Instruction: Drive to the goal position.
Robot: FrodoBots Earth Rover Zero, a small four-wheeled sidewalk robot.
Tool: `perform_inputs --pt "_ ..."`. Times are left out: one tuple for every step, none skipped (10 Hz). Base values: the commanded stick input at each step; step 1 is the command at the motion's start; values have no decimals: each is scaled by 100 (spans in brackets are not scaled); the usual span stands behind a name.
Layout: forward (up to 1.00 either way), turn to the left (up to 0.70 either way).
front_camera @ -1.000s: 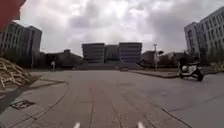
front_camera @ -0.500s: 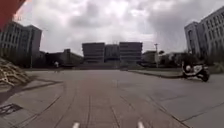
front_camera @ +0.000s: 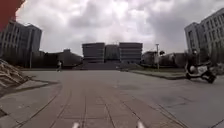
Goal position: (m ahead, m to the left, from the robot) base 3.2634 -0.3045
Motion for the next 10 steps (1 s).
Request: perform_inputs --pt "60 0" --pt "60 0" --pt "60 0" --pt "60 0" --pt "60 0" --pt "60 0" --pt "60 0" --pt "60 0" --pt "60 0" --pt "60 0"
